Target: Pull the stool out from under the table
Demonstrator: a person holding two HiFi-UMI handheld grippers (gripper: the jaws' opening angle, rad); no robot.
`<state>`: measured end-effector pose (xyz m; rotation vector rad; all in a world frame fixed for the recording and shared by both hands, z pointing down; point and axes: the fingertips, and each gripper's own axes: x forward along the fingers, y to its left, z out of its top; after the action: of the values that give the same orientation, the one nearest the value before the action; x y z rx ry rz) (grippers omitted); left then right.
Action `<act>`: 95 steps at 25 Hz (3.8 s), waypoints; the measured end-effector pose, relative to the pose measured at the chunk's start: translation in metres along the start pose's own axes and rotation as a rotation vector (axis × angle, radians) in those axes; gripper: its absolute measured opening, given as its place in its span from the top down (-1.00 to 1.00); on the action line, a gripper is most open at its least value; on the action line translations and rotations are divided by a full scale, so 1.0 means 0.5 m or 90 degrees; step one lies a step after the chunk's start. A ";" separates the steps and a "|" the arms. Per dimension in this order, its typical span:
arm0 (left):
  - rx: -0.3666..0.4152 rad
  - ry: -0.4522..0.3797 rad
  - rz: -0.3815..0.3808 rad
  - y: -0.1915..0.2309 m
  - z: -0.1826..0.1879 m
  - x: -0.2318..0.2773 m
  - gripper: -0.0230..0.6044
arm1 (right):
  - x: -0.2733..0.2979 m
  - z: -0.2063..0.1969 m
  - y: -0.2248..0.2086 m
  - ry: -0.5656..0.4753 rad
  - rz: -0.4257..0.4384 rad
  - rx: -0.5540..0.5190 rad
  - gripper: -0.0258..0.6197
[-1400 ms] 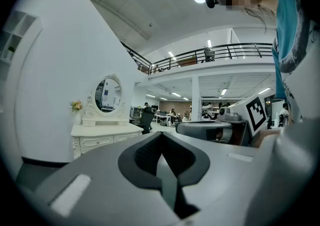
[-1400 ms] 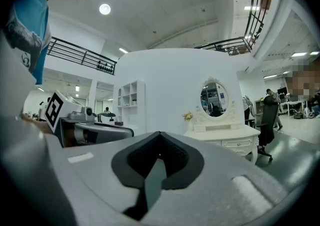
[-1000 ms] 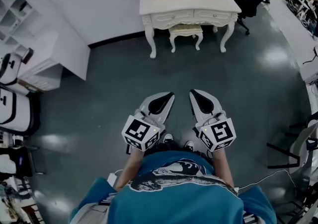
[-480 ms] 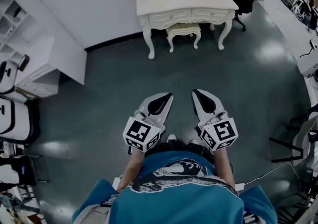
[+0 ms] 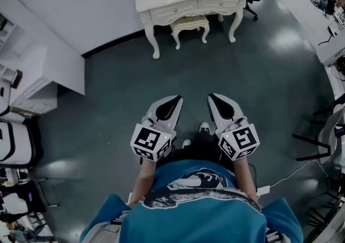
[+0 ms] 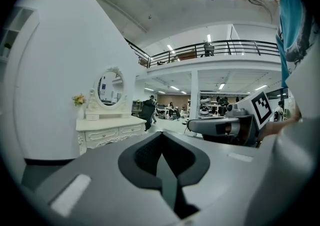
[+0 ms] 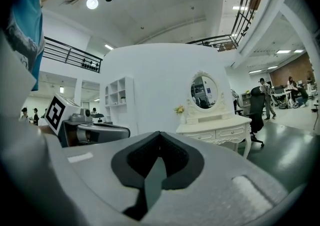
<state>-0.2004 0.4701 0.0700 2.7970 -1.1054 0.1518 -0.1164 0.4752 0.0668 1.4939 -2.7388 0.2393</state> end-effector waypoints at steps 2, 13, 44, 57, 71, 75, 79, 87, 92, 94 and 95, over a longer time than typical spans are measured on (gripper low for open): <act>-0.004 0.002 -0.006 0.003 0.000 0.015 0.89 | 0.004 -0.001 -0.016 0.002 -0.008 0.007 0.91; -0.028 0.026 0.035 0.100 -0.019 0.126 0.89 | 0.142 -0.027 -0.139 0.025 0.029 0.056 0.92; -0.017 0.080 0.108 0.338 0.057 0.571 0.89 | 0.438 -0.012 -0.589 0.063 0.052 0.104 0.92; -0.023 0.096 0.113 0.418 0.025 0.609 0.89 | 0.481 -0.049 -0.612 0.116 0.049 0.110 0.92; -0.031 0.112 0.031 0.654 -0.064 0.820 0.82 | 0.743 -0.088 -0.786 0.140 -0.010 0.152 0.91; -0.035 0.115 0.012 0.722 -0.105 0.867 0.82 | 0.834 -0.119 -0.838 0.171 -0.018 0.157 0.91; -0.054 0.160 0.003 0.787 -0.175 0.905 0.76 | 0.917 -0.162 -0.894 0.206 -0.028 0.143 0.87; -0.090 0.208 -0.002 0.877 -0.300 0.980 0.67 | 1.016 -0.289 -1.034 0.245 -0.045 0.180 0.78; -0.111 0.243 -0.004 0.889 -0.383 1.034 0.61 | 1.060 -0.401 -1.123 0.256 -0.058 0.235 0.67; -0.120 0.251 -0.006 0.890 -0.432 1.047 0.55 | 1.078 -0.452 -1.143 0.267 -0.050 0.234 0.61; -0.125 0.254 -0.002 0.897 -0.457 1.047 0.54 | 1.090 -0.478 -1.149 0.270 -0.046 0.237 0.59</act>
<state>-0.1378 -0.1703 0.4070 2.4485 -0.9590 0.5424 0.0529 -0.2520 0.4221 1.4008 -2.3817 0.9845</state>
